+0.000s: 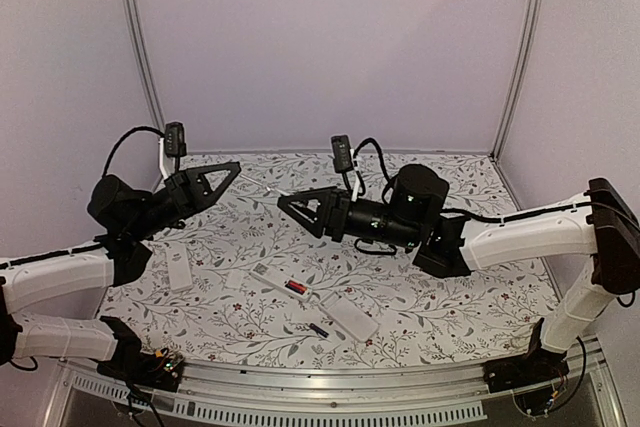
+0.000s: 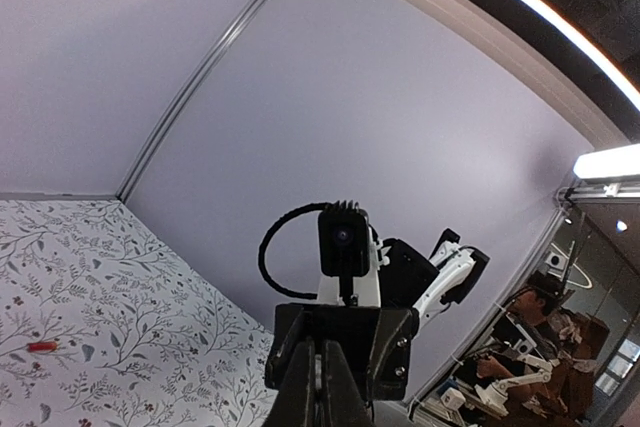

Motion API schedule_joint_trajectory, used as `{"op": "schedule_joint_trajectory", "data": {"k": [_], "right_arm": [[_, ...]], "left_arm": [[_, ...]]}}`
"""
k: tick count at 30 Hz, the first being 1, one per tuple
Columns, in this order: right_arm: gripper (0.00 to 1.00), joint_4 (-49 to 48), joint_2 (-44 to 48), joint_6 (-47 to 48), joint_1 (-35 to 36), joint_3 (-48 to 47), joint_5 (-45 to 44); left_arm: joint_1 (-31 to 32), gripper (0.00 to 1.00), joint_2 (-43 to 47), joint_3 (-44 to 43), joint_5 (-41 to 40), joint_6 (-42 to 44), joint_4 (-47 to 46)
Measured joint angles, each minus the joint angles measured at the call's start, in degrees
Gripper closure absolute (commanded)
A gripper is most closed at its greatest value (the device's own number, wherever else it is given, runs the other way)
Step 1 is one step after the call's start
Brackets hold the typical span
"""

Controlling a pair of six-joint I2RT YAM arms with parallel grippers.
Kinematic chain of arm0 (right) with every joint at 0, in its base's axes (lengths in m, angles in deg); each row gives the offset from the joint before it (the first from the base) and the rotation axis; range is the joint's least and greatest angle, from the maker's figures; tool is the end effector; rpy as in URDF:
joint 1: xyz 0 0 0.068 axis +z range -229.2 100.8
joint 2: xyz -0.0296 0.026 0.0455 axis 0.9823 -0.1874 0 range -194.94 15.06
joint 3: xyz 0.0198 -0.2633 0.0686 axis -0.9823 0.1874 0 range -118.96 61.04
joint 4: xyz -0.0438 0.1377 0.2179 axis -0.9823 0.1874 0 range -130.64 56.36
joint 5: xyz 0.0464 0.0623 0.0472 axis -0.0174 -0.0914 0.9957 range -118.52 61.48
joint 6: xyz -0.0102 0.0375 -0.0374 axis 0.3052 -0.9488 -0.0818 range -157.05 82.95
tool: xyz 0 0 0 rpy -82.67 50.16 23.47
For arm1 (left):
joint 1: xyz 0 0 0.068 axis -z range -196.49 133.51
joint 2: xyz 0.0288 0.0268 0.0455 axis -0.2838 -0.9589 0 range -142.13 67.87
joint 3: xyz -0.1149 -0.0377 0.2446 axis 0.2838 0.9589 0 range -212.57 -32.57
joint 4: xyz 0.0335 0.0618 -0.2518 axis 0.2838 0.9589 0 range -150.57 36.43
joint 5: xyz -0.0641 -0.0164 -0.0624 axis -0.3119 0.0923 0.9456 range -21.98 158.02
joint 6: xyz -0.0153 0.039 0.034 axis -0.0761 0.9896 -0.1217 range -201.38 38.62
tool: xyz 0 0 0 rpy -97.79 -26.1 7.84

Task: Unload the batteries from the remote control
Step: Pass from the left arm to the right

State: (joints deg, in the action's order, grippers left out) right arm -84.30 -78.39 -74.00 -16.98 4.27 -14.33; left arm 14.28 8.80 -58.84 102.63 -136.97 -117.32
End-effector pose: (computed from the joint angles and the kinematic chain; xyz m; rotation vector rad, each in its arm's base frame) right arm 0.1674 0.3367 0.2920 -0.5872 1.5582 1.5516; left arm 0.1763 -0.1285 0.2997 0.3223 1.3751 -1.6299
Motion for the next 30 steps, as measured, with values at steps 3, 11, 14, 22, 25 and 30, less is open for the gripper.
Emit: {"op": "schedule_joint_trajectory", "data": {"k": [3,11,14,22,25,30], "right_arm": [[0.51,-1.4,-0.6,-0.7,0.0,-0.1,1.0],[0.57,-3.7,-0.7,-1.9,0.0,-0.1,2.1],[0.62,-4.4,-0.7,-2.1,0.0,-0.1,2.1],[0.73,-4.8,-0.7,-2.7,0.0,-0.1,2.0],[0.74,-4.9,-0.7,-2.9,0.0,-0.1,2.0],[0.8,-4.9,-0.7,-2.9,0.0,-0.1,1.8]], "left_arm": [[0.1,1.0,-0.3,0.0,-0.5,-0.1,-0.9],[0.5,1.0,-1.1,0.0,-0.7,-0.2,-2.5],[0.7,1.0,-1.4,0.1,-0.7,-0.2,-2.7],[1.0,1.0,-1.6,0.3,-0.7,-0.4,-4.0],[1.1,1.0,-1.7,0.5,-0.7,-0.5,-4.2],[1.1,1.0,-1.7,0.8,-0.7,-0.6,-4.3]]}}
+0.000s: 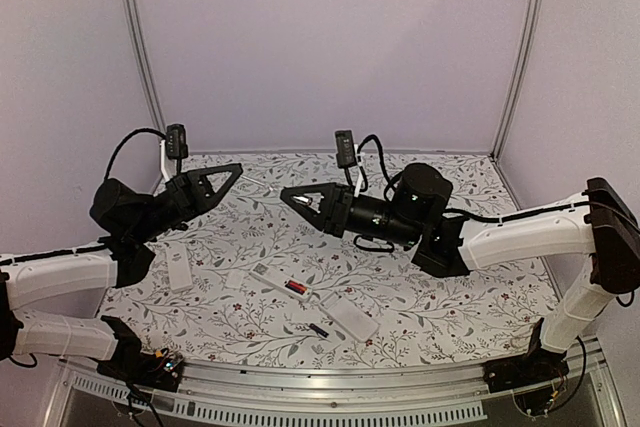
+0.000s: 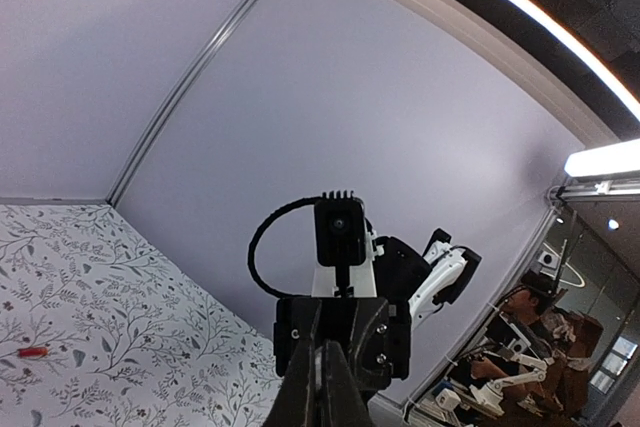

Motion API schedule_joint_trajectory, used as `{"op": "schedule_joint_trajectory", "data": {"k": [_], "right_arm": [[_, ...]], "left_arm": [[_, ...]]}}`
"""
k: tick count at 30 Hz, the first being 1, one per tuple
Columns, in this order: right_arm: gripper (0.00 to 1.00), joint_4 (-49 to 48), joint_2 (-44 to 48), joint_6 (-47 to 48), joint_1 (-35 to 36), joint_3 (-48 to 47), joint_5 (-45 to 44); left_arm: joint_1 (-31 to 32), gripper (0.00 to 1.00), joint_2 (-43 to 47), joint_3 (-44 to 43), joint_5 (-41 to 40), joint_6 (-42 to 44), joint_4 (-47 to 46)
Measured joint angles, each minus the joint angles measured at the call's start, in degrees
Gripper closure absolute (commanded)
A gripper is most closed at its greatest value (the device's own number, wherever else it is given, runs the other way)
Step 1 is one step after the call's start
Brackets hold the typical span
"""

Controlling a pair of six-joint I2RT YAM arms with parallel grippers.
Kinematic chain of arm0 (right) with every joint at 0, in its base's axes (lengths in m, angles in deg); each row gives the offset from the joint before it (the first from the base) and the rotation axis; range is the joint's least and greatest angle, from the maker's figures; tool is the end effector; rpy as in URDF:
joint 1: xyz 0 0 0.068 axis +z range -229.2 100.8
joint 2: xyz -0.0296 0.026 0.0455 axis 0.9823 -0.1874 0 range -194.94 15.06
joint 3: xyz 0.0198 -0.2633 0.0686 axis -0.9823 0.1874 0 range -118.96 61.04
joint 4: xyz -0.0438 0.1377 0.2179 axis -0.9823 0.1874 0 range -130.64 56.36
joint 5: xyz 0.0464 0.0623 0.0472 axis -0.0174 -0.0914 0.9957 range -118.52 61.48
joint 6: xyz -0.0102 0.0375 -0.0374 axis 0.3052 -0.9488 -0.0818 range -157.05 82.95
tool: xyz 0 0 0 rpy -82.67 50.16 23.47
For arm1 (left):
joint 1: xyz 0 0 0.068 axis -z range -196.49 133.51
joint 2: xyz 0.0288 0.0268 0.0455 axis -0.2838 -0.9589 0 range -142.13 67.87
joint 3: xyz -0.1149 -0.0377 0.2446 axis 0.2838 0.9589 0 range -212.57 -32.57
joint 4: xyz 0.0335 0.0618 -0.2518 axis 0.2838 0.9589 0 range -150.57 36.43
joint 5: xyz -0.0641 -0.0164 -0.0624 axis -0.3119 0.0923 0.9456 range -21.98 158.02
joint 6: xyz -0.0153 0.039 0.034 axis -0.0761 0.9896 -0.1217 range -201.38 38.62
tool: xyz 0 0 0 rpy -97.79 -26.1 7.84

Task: Unload the batteries from the remote control
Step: Pass from the left arm to the right

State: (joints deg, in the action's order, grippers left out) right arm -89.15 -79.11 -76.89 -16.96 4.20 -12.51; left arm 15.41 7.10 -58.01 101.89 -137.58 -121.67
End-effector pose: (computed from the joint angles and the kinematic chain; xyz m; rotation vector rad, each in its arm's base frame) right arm 0.1666 0.3379 0.2970 -0.5729 1.4986 1.6363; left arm 0.1754 -0.1325 0.2962 0.3279 1.3429 -1.6497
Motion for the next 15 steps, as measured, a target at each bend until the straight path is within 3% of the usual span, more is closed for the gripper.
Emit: {"op": "schedule_joint_trajectory", "data": {"k": [7,10,15], "right_arm": [[0.98,-0.1,0.0,0.0,0.0,0.0,-0.5],[1.0,-0.5,0.0,-0.2,0.0,0.0,-0.6],[1.0,-1.2,0.1,0.0,0.0,1.2,-2.0]], "left_arm": [[0.2,1.0,0.0,0.1,-0.1,-0.1,-0.3],[0.2,0.96,0.0,0.1,-0.3,-0.2,-0.4],[0.3,0.31,0.2,0.0,-0.2,1.3,2.6]]}}
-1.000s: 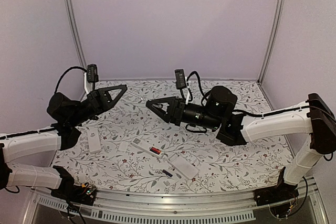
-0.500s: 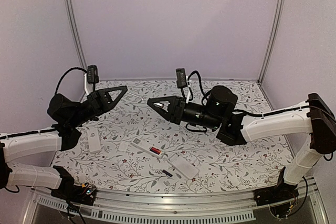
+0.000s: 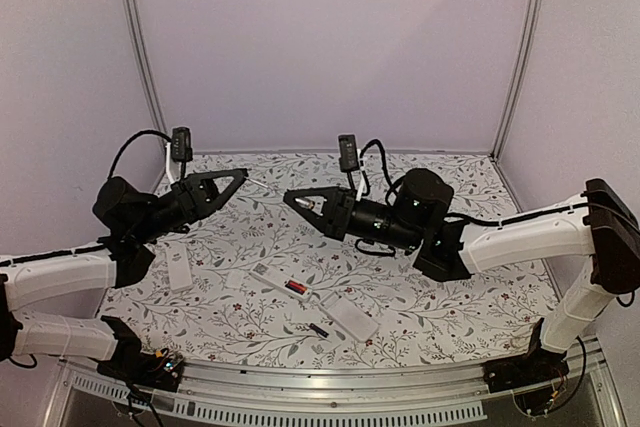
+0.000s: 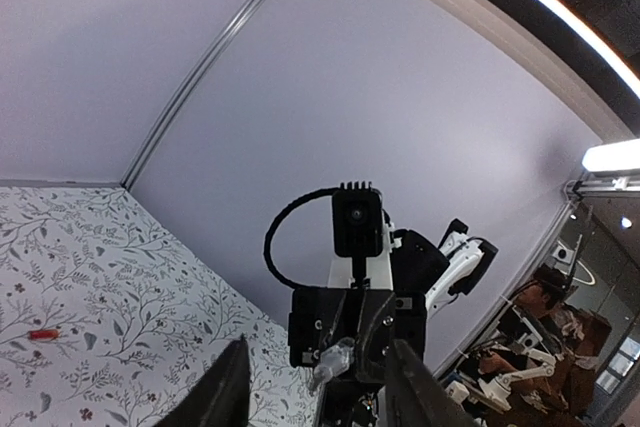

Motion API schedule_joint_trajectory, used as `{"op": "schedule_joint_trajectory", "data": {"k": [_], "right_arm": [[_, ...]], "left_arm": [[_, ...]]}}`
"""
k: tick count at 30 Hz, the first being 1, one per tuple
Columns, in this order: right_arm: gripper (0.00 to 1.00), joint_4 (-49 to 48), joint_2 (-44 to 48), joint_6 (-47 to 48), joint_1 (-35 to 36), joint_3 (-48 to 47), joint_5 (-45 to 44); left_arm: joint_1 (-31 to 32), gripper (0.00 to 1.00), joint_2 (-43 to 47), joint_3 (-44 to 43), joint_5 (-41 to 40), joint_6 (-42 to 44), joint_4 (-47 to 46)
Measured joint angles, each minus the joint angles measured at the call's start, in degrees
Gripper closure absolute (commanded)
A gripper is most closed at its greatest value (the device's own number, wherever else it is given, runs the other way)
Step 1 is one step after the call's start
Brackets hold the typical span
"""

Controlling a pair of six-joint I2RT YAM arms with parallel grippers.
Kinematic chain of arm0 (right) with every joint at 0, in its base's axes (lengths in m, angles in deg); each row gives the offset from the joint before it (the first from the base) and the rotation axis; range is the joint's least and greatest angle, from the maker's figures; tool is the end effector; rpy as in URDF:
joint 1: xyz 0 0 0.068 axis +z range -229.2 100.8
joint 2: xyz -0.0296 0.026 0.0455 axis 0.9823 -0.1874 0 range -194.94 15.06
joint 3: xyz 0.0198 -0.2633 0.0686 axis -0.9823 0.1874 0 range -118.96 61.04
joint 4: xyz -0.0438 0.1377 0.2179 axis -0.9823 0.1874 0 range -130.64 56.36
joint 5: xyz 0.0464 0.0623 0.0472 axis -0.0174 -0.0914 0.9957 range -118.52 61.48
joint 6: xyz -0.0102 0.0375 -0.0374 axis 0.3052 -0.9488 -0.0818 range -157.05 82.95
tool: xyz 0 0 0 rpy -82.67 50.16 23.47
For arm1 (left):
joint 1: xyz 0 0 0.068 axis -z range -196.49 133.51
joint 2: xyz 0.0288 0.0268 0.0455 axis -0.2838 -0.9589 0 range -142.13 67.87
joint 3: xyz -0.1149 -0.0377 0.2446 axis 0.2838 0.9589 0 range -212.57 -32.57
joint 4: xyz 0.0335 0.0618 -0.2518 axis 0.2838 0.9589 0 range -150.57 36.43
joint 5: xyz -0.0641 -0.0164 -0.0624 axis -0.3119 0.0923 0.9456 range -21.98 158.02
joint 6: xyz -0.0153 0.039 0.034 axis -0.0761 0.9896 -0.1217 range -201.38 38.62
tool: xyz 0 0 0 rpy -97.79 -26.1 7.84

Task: Unload the batteries from the remote control
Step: Pass from the left arm to the right, then remove the battery from the remote control without the battery cover.

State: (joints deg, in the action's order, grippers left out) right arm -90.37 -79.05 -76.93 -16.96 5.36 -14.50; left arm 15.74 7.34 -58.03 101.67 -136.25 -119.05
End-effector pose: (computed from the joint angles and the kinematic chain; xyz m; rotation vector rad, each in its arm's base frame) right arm 0.1667 0.3356 0.2929 -0.5376 1.5001 1.6166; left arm 0.1758 -0.1341 0.2929 0.3284 1.3789 -1.6326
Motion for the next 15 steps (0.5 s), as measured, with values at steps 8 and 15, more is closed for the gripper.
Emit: {"op": "schedule_joint_trajectory", "data": {"k": [8,15], "right_arm": [[1.0,8.4,4.4,0.2,-0.2,4.8,-8.8],[1.0,27.7,9.7,0.0,-0.4,4.7,-16.7]], "left_arm": [[-3.3,0.13,4.2,-9.0,-3.3,11.0,30.8],[-12.3,0.15,-5.5,-18.6,-5.0,23.1,58.6]]}}
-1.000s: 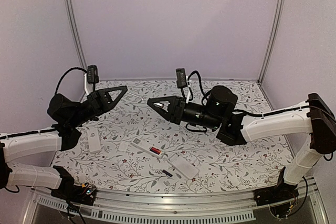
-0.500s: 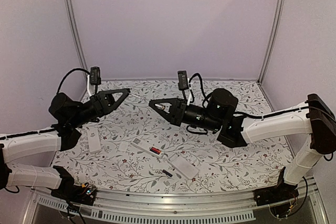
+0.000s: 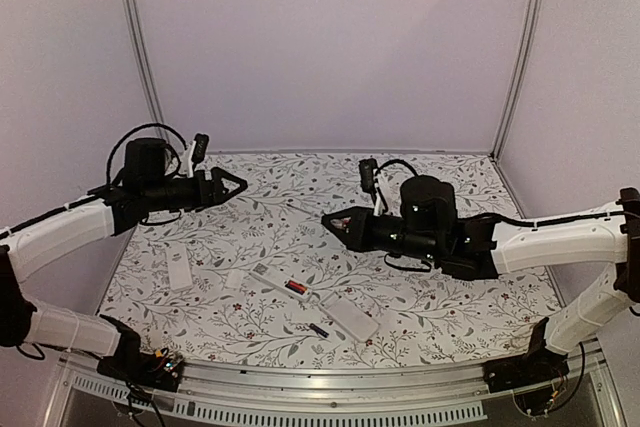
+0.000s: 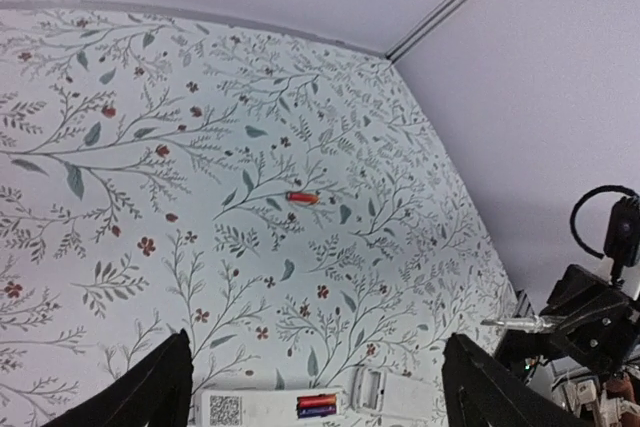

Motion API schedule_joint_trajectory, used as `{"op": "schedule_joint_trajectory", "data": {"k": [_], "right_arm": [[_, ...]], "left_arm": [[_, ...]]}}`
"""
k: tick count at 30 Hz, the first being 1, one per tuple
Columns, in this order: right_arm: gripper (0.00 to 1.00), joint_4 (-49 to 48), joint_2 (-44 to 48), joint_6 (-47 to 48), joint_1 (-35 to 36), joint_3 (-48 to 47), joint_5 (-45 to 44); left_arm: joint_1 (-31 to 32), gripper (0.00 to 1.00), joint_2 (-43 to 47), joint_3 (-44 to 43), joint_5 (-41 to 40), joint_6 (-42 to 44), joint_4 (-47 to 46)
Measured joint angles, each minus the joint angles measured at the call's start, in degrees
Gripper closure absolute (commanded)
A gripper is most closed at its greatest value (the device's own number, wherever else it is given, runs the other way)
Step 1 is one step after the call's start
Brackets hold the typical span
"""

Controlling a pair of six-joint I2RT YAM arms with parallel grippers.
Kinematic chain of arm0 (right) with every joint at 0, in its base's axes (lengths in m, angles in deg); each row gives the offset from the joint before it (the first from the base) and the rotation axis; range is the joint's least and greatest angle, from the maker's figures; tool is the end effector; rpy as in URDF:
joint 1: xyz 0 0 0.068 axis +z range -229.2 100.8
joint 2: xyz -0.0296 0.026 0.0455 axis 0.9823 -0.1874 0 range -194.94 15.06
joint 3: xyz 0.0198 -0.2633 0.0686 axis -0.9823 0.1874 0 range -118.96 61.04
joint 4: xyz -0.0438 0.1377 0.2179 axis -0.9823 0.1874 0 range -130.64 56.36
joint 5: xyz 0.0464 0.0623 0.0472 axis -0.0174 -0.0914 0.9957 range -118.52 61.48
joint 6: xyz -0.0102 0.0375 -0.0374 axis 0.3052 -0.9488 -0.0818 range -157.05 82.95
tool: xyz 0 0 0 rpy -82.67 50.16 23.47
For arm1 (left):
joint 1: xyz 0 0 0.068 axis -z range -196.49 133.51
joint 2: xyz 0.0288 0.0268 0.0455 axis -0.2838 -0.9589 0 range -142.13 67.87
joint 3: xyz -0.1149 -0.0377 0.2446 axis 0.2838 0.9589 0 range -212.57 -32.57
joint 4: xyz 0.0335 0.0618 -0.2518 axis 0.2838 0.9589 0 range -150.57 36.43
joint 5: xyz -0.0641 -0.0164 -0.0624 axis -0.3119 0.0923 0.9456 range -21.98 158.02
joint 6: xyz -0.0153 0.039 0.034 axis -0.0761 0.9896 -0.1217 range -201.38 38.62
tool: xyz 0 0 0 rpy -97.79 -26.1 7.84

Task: Unload the batteries from the remote control
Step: Remove the battery from the remote control without the battery cover.

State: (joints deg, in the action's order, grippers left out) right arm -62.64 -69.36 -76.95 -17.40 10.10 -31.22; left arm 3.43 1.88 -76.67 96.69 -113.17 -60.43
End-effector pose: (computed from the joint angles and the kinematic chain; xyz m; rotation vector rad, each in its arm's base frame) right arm 0.1617 0.2982 0.2694 -0.3330 1.9177 1.2045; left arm 0.2385 -0.1046 0.2795 0.1381 2.0598 -1.0657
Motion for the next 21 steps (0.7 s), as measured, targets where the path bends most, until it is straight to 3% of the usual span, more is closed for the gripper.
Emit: {"op": "schedule_joint_trajectory", "data": {"k": [4,8,21], "right_arm": [[1.0,12.0,0.1,-2.2,0.0,0.0,-1.7],[1.0,19.2,-0.1,-5.4,0.5,0.0,-1.7],[1.0,25.1,-2.9,-14.4,2.1,0.0,1.1]], "left_arm": [[0.0,0.19,-9.9,-3.9,-1.6,5.8,11.6],[0.1,0.25,-16.6,-4.9,-2.5,8.4,16.9],[5.5,0.4,-25.6,-6.8,-5.7,12.8,21.8]]}}
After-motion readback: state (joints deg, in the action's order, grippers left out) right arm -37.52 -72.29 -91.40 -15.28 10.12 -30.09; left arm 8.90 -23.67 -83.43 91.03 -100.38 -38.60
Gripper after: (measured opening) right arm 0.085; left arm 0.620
